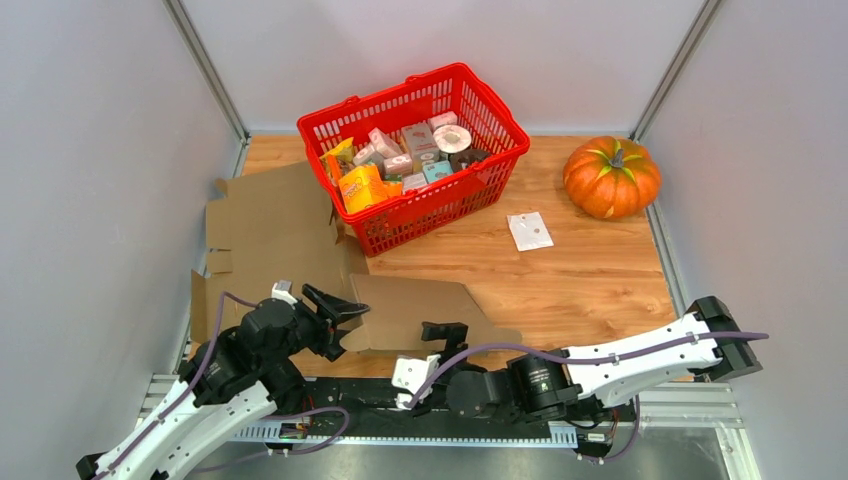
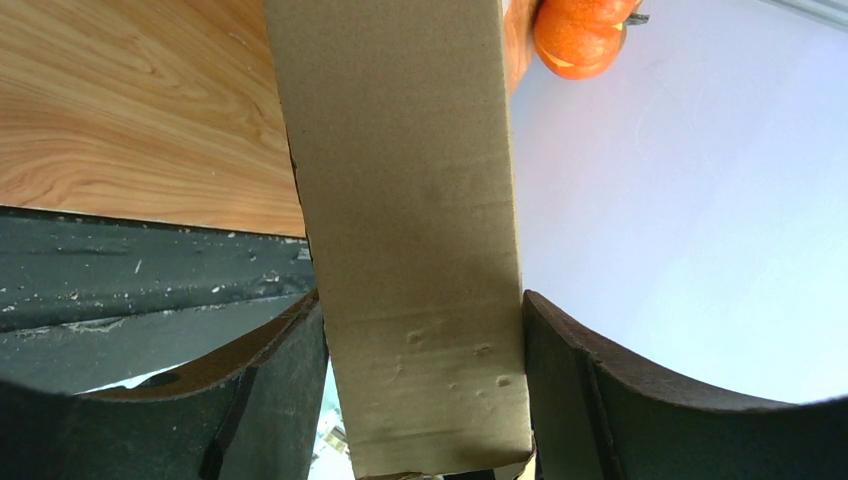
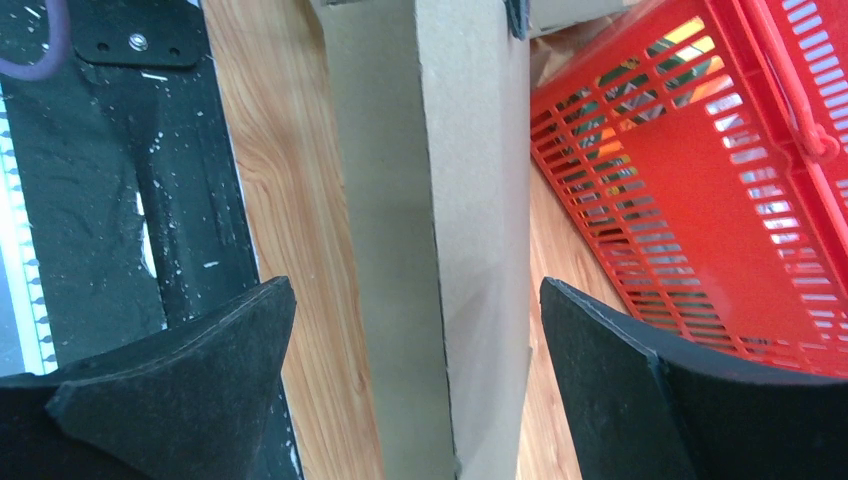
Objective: Fold the paper box
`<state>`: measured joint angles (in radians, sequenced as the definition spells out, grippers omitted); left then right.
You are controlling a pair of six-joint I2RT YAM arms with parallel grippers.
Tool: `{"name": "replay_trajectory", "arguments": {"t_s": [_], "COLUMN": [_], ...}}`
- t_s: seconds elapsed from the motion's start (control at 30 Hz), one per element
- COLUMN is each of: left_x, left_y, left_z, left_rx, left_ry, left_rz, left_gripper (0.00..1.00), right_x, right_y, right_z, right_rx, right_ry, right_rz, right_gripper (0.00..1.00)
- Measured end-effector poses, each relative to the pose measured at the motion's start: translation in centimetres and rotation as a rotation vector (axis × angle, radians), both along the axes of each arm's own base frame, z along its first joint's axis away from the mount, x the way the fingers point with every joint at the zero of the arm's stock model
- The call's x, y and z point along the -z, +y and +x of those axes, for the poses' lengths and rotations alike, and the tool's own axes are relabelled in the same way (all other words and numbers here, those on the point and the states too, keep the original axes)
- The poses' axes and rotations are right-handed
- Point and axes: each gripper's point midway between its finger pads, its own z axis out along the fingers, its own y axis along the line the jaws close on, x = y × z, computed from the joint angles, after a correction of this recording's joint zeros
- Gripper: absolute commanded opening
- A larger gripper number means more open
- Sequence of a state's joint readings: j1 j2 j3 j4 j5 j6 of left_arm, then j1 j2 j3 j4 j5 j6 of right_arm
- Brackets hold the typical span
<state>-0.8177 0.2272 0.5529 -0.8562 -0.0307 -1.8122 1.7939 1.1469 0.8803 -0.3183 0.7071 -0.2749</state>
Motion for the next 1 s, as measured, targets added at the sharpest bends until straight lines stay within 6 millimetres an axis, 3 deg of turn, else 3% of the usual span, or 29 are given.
{"name": "replay_trajectory", "arguments": {"t_s": [0.43,0.6,0.63,0.8,0.83,0.9,0.93,1.0], "left_x": [-0.2,-0.2,-0.2,-0.4,-0.4,-0.4,-0.4,-0.6], "left_y": [0.3,0.3,0.3,0.3,0.3,0.3,0.3,0.2], "left_z": [-0.2,-0.2,-0.2,-0.1,-0.1,-0.1,-0.1,0.0], "left_rx": [-0.019,-0.025,-0.026,-0.032,-0.032,-0.032,-0.032,-0.032], "left_ry": [0.026,0.035,0.036,0.035,0.035,0.035,0.033,0.025], "left_rz": [-0.012,-0.019,-0.019,-0.026,-0.026,-0.026,-0.028,-0.035], "left_gripper": [0.0,0.0,0.0,0.0,0.0,0.0,0.0,0.12], "right_x": [2.0,2.9,3.1,3.4,3.5,3.5,3.4,3.3], "right_y": [0.8,1.3,1.4,1.4,1.4,1.5,1.4,1.4], "right_z": [3.5,3.9,4.1,4.5,4.5,4.7,4.7,4.8], "right_rx": [0.063,0.067,0.071,0.064,0.061,0.061,0.06,0.06], "right_ry": [-0.049,-0.064,-0.066,-0.081,-0.082,-0.087,-0.088,-0.092], "right_rz": [-0.021,-0.046,-0.05,-0.068,-0.069,-0.068,-0.066,-0.065], "right_gripper": [0.93,0.81,0.73,0.57,0.49,0.46,0.39,0.36]}}
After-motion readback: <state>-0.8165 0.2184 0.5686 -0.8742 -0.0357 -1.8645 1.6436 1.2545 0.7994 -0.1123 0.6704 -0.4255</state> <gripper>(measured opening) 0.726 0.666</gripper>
